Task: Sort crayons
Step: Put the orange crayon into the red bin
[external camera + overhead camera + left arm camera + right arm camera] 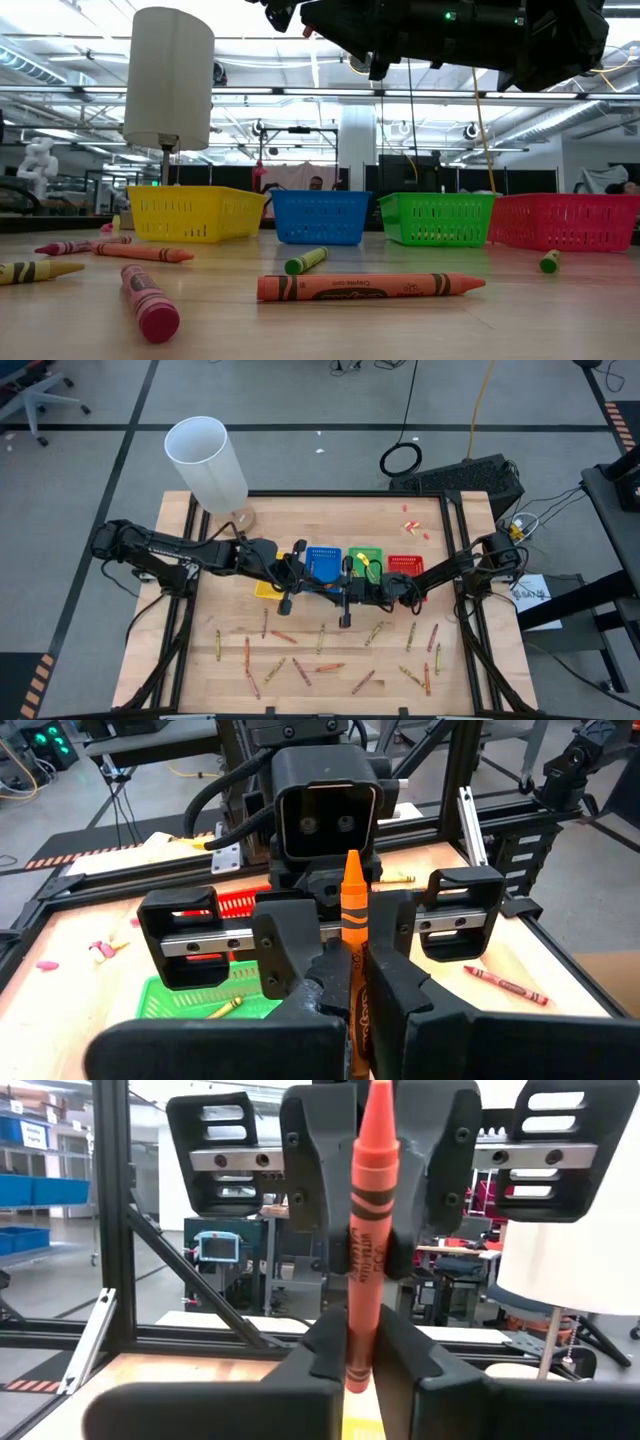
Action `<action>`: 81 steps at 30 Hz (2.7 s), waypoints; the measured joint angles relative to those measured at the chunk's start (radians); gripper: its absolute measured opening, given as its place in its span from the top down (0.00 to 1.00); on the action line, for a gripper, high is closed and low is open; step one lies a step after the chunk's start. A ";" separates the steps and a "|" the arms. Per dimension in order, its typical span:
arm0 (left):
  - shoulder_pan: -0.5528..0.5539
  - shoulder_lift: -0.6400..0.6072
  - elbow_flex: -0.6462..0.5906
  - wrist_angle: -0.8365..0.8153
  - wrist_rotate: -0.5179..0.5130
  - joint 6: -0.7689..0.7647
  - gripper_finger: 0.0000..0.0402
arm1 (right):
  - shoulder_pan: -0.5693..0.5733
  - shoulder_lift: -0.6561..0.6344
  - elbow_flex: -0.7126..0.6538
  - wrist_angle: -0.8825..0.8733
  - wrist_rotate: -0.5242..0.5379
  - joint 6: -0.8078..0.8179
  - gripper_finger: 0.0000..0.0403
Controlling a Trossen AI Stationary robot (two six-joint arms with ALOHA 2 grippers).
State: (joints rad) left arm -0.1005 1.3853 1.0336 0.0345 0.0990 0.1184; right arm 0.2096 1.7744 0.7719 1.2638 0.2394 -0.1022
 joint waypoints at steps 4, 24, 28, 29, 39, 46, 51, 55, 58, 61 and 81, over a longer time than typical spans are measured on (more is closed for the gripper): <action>0.000 -0.002 0.000 0.000 0.001 -0.002 0.97 | 0.000 0.000 0.000 0.000 0.000 0.001 0.97; -0.003 -0.157 -0.025 -0.326 -0.078 -0.115 0.63 | 0.000 -0.149 0.000 -0.325 0.000 0.028 0.97; -0.011 -0.186 -0.094 -0.314 -0.136 -0.140 0.63 | 0.001 -0.244 0.001 -0.512 -0.001 0.068 0.97; -0.014 -0.189 -0.116 -0.288 -0.138 -0.147 0.63 | 0.002 -0.267 0.001 -0.560 -0.001 0.075 0.97; -0.069 -0.193 -0.282 -0.033 -0.170 -0.243 0.62 | 0.011 -0.408 0.000 -0.851 -0.005 0.184 0.97; -0.109 -0.193 -0.291 -0.011 -0.220 -0.245 0.62 | 0.018 -0.427 0.000 -0.936 -0.006 0.198 0.97; -0.118 -0.193 -0.291 0.008 -0.240 -0.244 0.62 | 0.018 -0.429 0.000 -0.950 -0.005 0.197 0.97; -0.118 -0.193 -0.291 0.010 -0.241 -0.243 0.62 | 0.018 -0.429 0.000 -0.951 -0.005 0.197 0.97; -0.118 -0.193 -0.291 0.010 -0.241 -0.244 0.62 | 0.018 -0.429 0.000 -0.972 -0.006 0.222 0.97; -0.118 -0.193 -0.291 0.010 -0.241 -0.245 0.62 | 0.020 -0.429 0.000 -1.003 -0.005 0.247 0.97; -0.127 -0.192 -0.291 0.002 -0.243 -0.234 0.62 | 0.022 -0.690 0.000 -1.702 -0.005 0.601 0.97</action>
State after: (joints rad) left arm -0.2279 1.1931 0.7425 0.0368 -0.1441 -0.1155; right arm 0.2314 1.0843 0.7723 -0.4379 0.2343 0.4985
